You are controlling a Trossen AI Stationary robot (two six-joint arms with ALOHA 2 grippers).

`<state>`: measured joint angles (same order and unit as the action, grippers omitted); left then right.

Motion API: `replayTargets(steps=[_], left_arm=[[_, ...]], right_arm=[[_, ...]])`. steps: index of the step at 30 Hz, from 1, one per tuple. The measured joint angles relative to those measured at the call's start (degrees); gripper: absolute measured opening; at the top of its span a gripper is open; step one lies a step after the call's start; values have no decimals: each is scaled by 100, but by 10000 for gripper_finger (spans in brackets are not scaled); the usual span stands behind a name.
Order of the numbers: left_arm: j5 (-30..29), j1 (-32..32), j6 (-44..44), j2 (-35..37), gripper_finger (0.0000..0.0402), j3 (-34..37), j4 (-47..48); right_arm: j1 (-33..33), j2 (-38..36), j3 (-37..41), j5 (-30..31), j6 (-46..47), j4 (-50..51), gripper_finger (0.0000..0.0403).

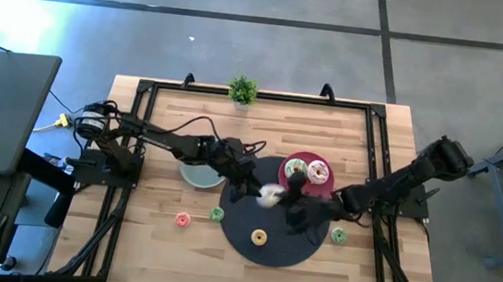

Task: Pick & Place donuts
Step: Put the large white donut on the red plate

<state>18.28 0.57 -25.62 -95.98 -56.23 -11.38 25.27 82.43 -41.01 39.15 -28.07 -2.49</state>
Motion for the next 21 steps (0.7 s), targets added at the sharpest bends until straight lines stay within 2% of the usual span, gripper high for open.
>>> replayTargets(steps=[2, 3, 5, 8, 14, 18, 21], left_arm=[[-24, 51, 94, 0, 207, 0, 0], [-36, 67, 138, 0, 208, 0, 7], [-94, 71, 202, 0, 209, 0, 15], [-172, 60, 336, 0, 209, 0, 46], [-156, 56, 349, 0, 209, 0, 44], [-193, 56, 349, 0, 209, 0, 43], [-193, 56, 349, 0, 209, 0, 42]], right_arm=[[125, -35, 0, 932, 927, 859, 22], [163, -37, 0, 1173, 1501, 1286, 17], [215, -37, 0, 1188, 2602, 2104, 11], [277, -30, 2, 593, 3647, 2880, 13], [317, -26, 2, 508, 4111, 3434, 23], [145, -23, 45, -60, 4118, 3374, 21], [54, -24, 199, -336, 4114, 3278, 34]])
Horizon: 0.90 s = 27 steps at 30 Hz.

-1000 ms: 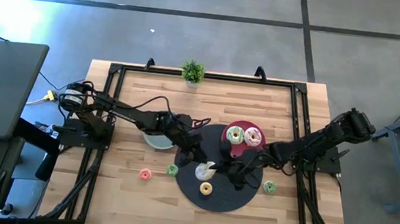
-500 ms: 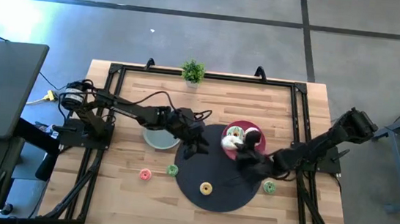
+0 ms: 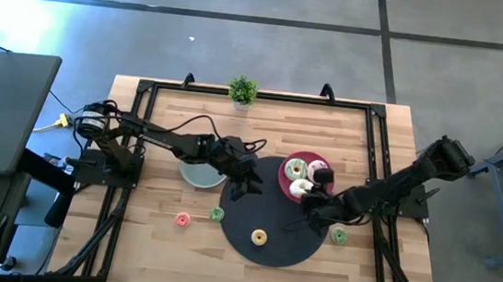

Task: Pick & Place donuts
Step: Put the large white donut on the red plate, then put the top small red donut on the blue plate

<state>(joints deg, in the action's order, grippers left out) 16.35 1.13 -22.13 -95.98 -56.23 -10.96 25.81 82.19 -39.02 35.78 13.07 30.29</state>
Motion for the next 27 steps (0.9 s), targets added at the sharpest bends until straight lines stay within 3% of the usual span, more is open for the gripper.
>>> replayTargets(steps=[8, 13, 21, 24, 27], left_arm=[[305, 2, 0, 0, 209, 0, 0], [331, 0, 0, 0, 209, 0, 0], [786, 4, 27, 246, 209, 0, 103], [1037, 4, 361, 605, 209, 0, 538], [898, 2, 739, 1132, 209, 4, 1353]], right_arm=[[-6, -19, 161, -19, -42, -226, 114], [-1, -48, -12, -574, -37, -4, 151], [78, -52, -783, -906, -267, 695, 169], [135, -55, -1274, -679, -438, 883, 170], [134, -55, -1640, -641, -447, 628, 170]])
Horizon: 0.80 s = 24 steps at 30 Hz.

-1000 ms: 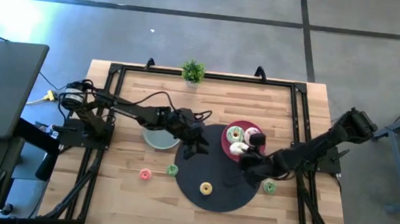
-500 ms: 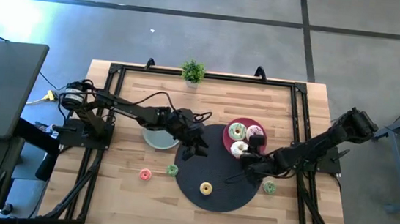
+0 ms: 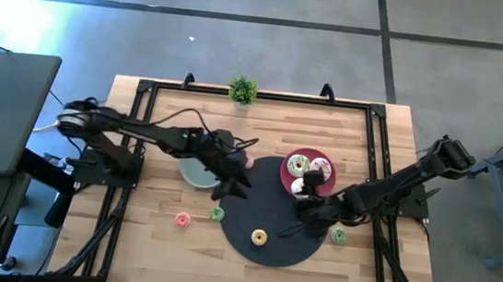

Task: Pick & Place donuts
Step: Put the top small red donut on the blue plate

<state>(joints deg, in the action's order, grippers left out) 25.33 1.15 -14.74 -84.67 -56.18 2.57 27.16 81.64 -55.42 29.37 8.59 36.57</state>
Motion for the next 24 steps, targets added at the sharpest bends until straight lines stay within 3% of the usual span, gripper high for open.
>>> replayTargets(steps=[5, 10, 17, 24], left_arm=[[-1233, -4, 650, 991, 209, 0, 1496], [-2293, -2, 998, 1717, 209, -9, 2488], [-2617, -2, 1000, 1813, 209, 4, 2674], [-2640, -2, 935, 1740, 209, 4, 2654]], right_arm=[[-46, -2, 178, -605, -36, -1467, 170], [-52, 133, 1053, -1588, -155, -3871, 170], [-95, 1079, 1792, -2190, -107, -6460, 170], [-92, 2097, 1388, -2398, -256, -6636, 174]])
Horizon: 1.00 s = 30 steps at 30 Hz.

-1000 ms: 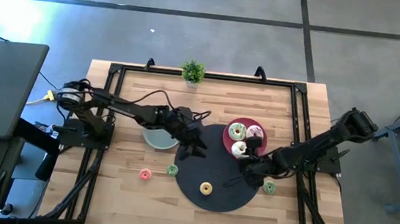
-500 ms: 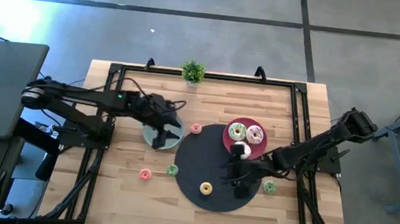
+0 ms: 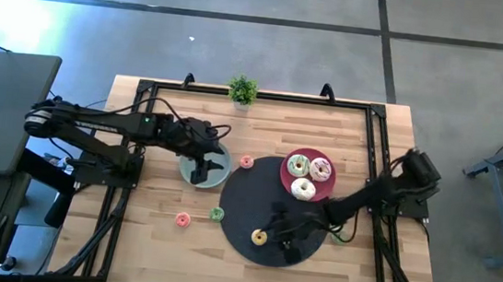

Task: Pick & Place donuts
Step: Put the top small red donut on the blue plate

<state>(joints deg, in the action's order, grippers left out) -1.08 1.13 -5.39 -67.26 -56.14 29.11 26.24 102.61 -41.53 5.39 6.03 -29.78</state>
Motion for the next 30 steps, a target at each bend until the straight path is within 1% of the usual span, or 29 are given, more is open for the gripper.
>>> replayTargets(steps=[3, 6, 9, 14, 19, 22, 25, 27, 30], left_arm=[[-226, -1, -56, -128, 209, 0, -3], [-361, 0, -112, -454, 209, 0, -104], [-361, 0, -87, -1045, 209, 0, -497], [-375, 57, -33, -2122, 209, 0, -1554], [-400, 397, -116, -2896, 209, -2, -1945], [-439, 599, -199, -3244, 209, -2, -2175], [-177, 725, -119, -3459, 209, -7, -2360], [-103, 719, -83, -3604, 209, -20, -2529], [-142, 683, -85, -3680, 209, -22, -2551]], right_arm=[[-4, 182, -101, 2, -5, 153, 174], [-12, 171, -169, 26, 86, 125, 174], [-48, 170, -158, 65, 327, 259, 174], [-47, 172, -154, 65, 271, 206, 174], [-35, 172, -154, 65, 296, 184, 174], [-35, 172, -154, 65, 294, 202, 174], [-41, 172, -155, 64, 271, 228, 174], [-42, 172, -156, 65, 256, 263, 174], [-46, 172, -156, 65, 253, 293, 174]])
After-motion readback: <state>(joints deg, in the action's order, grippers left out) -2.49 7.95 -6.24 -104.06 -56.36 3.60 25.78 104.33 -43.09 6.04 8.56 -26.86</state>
